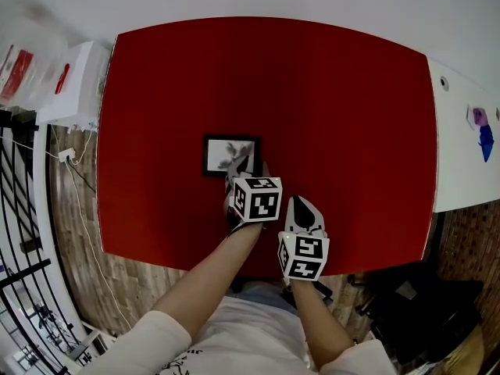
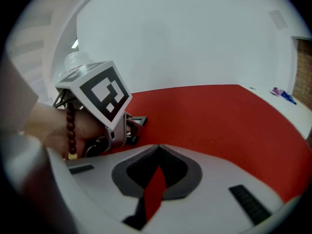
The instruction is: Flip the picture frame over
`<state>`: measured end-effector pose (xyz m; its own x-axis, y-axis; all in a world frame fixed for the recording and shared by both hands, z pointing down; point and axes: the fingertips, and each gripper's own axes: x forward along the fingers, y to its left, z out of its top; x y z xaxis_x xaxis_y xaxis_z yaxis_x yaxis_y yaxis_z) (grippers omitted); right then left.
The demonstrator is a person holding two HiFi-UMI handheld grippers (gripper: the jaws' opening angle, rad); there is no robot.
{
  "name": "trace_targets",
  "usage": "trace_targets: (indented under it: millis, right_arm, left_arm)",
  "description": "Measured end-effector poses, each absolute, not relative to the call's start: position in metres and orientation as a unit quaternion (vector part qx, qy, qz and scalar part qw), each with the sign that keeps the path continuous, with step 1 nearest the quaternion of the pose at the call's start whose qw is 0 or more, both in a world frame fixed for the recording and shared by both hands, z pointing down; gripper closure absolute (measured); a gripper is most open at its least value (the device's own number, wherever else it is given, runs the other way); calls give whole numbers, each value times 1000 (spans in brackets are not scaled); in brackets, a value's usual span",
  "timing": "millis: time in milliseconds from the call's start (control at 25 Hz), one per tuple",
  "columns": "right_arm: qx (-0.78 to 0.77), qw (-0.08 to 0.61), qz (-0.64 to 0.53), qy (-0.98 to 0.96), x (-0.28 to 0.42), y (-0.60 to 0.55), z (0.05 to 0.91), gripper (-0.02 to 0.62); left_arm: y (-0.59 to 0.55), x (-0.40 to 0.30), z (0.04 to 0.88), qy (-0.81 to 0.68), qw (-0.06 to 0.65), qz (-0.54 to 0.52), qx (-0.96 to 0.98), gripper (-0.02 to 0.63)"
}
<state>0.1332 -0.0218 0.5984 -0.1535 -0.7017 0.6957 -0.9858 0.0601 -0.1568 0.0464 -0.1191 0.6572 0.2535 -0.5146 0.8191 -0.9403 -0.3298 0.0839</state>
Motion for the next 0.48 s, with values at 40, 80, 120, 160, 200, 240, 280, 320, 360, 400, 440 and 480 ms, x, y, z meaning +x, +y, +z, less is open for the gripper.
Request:
trace_targets:
  millis: [40,80,120,160,200,240,280,320,360,400,440,480]
  right_arm:
    - [609,226,314,-693,133,-22,599,589]
    - [608,225,314,-694,133,-22,599,589]
    - [607,224,315,-695,133,-22,599,589]
    - [606,223,315,-695,133,-23,599,589]
    - [605,222,316,-696,132,-23,599,589]
    - [604,221,316,-697,132,-23,599,589]
    - [604,220,316,-698,132,-23,600,590]
    - [603,220,317,-698,132,-23,600,589]
    - [602,220,317,-699,131,-24,600,589]
    - [602,220,317,-699,131,-24,601,590]
    - [601,220,317,-699,130,-24,601,590]
    - [601,220,317,-700,130,-24,602,589]
  left_arm:
    - [-119,47,657,-499,294,360,732,463]
    - [-119,47,657,-500,290,362,731,471]
    - [-118,49,657,-500,287,365,731,483]
    - [-118,50,658,-499,284,366,732,496]
    - [-118,51,658,-499,283,367,732,508]
    - [-117,51,658,-499,284,365,732,521]
    - [-117,52,658,-500,287,363,732,525]
    - [-117,52,657,-501,290,360,732,526]
    - [-117,52,657,-501,293,358,731,528]
    - [-118,51,657,-502,294,356,731,529]
    - [-118,51,657,-502,295,356,731,529]
    - [-118,50,657,-502,295,356,731,531]
